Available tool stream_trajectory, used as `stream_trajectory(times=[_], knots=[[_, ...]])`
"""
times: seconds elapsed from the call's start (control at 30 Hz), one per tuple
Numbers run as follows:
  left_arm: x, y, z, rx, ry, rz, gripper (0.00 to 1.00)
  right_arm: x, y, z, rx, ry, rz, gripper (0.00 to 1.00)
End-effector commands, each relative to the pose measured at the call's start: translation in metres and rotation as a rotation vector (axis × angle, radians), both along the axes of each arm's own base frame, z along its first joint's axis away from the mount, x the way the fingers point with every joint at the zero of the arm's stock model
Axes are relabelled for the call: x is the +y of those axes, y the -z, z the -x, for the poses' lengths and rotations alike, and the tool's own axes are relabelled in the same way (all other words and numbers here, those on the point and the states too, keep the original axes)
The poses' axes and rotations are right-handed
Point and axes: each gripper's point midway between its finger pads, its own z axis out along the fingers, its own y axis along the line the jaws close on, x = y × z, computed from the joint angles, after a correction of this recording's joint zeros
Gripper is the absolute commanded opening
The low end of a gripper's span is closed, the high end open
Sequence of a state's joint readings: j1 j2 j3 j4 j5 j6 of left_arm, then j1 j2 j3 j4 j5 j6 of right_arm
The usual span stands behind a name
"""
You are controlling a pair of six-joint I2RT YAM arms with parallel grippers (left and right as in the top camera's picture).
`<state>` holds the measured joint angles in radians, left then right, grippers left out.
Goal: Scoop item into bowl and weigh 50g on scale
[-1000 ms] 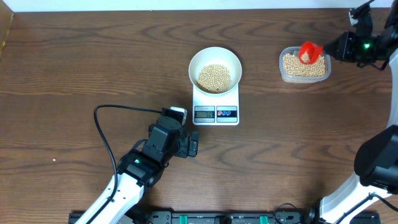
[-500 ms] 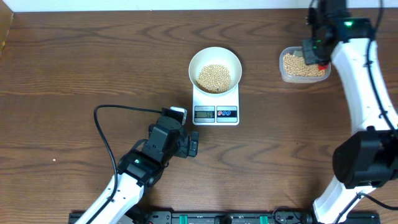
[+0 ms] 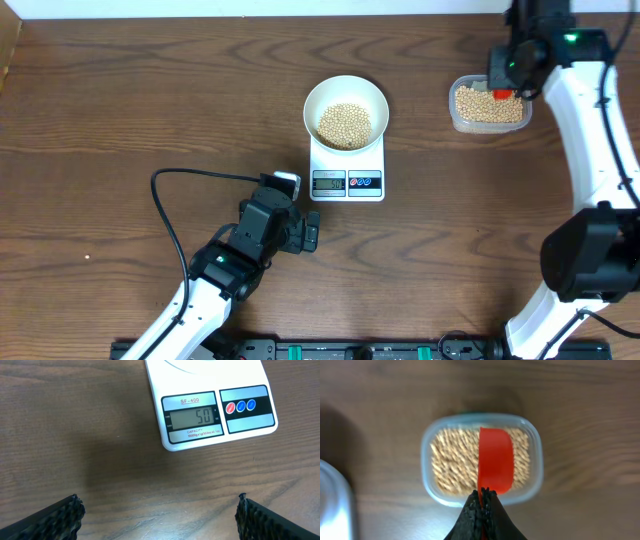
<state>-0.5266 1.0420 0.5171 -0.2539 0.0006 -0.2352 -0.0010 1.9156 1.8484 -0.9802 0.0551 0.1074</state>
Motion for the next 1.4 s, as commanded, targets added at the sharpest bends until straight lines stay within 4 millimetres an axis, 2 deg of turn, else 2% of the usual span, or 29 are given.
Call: stream_trajectory(times=[0.0, 0.1, 0.2, 0.33, 0.43, 0.47, 0.5, 0.53, 0.57, 0.7, 0.87, 0.93, 1.0, 1.07, 1.13, 1.23, 1.27, 1.3, 1.37], knots=[[0.002, 0.000, -0.001, -0.005, -0.003, -0.013, 0.99, 0.002, -0.002, 0.001, -0.023, 0.141, -0.219, 0.01], [0.002, 0.000, -0.001, -0.005, -0.003, -0.013, 0.99, -0.005, 0.013, 0.000, -0.018, 0.171, -0.288, 0.01], [0.002, 0.000, -0.001, -0.005, -0.003, -0.013, 0.99, -0.004, 0.038, 0.000, -0.020, 0.143, -0.461, 0.01], [0.002, 0.000, -0.001, -0.006, -0.003, -0.013, 0.99, -0.016, 0.054, 0.005, -0.007, 0.184, -0.482, 0.06], [0.002, 0.000, -0.001, -0.005, -0.003, -0.013, 0.99, -0.026, 0.059, 0.008, -0.005, 0.209, -0.483, 0.15], [0.002, 0.000, -0.001, -0.005, -0.003, -0.013, 0.99, -0.030, 0.058, 0.008, -0.007, 0.215, -0.488, 0.24], [0.002, 0.000, -0.001, -0.005, -0.003, -0.013, 0.99, -0.030, 0.058, 0.008, -0.006, 0.215, -0.496, 0.28], [0.002, 0.000, -0.001, -0.005, -0.003, -0.013, 0.99, -0.032, 0.058, 0.009, -0.004, 0.218, -0.499, 0.38], [0.002, 0.000, -0.001, -0.005, -0.003, -0.013, 0.99, -0.034, 0.059, 0.011, 0.002, 0.223, -0.499, 0.41], [0.002, 0.000, -0.001, -0.005, -0.003, -0.012, 0.99, -0.046, 0.069, 0.030, 0.074, 0.247, -0.482, 0.65], [0.002, 0.000, -0.001, -0.005, -0.003, -0.013, 0.99, -0.062, 0.076, 0.047, 0.128, 0.265, -0.453, 0.79], [0.002, 0.000, -0.001, -0.005, -0.003, -0.013, 0.99, -0.064, 0.077, 0.051, 0.140, 0.246, -0.442, 0.94], [0.002, 0.000, -0.001, -0.005, -0.003, -0.013, 0.99, -0.063, 0.078, 0.053, 0.148, 0.224, -0.433, 0.99], [0.002, 0.000, -0.001, -0.005, -0.003, -0.013, 0.99, -0.062, 0.078, 0.058, 0.162, 0.198, -0.422, 0.99], [0.002, 0.000, -0.001, -0.006, -0.003, -0.013, 0.99, -0.061, 0.074, 0.061, 0.169, 0.182, -0.415, 0.99], [0.002, 0.000, -0.001, -0.005, -0.003, -0.013, 0.99, -0.059, 0.045, 0.067, 0.156, 0.141, -0.395, 0.99], [0.002, 0.000, -0.001, -0.005, -0.003, -0.013, 0.99, -0.057, 0.024, 0.071, 0.136, 0.110, -0.377, 0.99], [0.002, 0.000, -0.001, -0.005, -0.003, -0.013, 0.99, -0.054, -0.015, 0.079, 0.088, 0.088, -0.359, 0.99], [0.002, 0.000, -0.001, -0.005, -0.003, -0.013, 0.99, -0.049, -0.047, 0.090, 0.050, 0.080, -0.355, 0.99]])
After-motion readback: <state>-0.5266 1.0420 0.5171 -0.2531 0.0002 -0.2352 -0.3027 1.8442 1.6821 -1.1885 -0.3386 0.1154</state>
